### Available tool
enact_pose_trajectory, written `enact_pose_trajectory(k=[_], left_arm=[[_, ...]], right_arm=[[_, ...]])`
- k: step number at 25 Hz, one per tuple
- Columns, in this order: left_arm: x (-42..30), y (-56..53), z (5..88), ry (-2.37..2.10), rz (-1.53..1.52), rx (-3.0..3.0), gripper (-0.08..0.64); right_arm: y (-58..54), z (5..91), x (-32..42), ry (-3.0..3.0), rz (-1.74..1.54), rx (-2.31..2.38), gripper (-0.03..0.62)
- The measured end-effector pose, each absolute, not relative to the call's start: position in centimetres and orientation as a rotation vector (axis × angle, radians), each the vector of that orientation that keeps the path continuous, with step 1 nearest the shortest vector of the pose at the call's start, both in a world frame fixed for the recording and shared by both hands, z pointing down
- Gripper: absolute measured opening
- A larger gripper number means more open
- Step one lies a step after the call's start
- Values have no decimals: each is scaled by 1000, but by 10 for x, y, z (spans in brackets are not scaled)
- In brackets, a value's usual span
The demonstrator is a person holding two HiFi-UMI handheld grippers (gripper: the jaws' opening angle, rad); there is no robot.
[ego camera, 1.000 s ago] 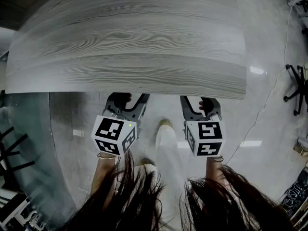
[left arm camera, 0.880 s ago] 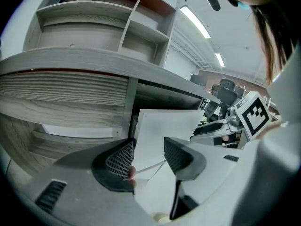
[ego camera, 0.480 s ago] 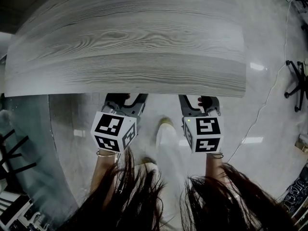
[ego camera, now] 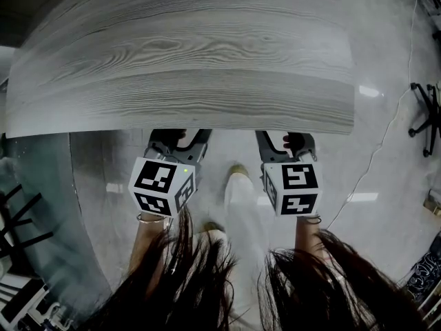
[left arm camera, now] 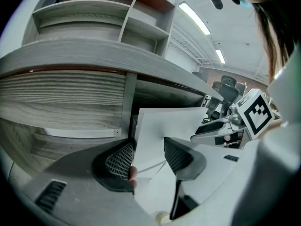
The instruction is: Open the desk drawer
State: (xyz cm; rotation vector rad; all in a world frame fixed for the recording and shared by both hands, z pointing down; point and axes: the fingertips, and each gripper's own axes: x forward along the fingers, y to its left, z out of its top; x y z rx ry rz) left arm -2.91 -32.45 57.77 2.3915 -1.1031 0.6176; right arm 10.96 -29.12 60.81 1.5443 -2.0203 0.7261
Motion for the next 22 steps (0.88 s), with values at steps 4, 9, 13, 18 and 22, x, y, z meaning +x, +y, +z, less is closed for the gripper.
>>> enact_pose_trajectory(k=[4,9,13,18,22], left_arm=[[-30,-323,577,-1107,608,2389,190],[-31,-319,577,-1105,609,2386,189],[-32,-315,577,-1103,608,2381,189],[-34,-310,576,-1105,607,2383,189],[-35,-306,577,-1105,604,2373,189]], right_arm=[[-290,608,108,-2018,731,1547,219],[-286,608,108,-2012,745,1554,219],[-283,607,106,-2008,753,1558,219],[-277,606,105,-2005,753,1565,219],[-273,607,104,-2002,758,1561,219]])
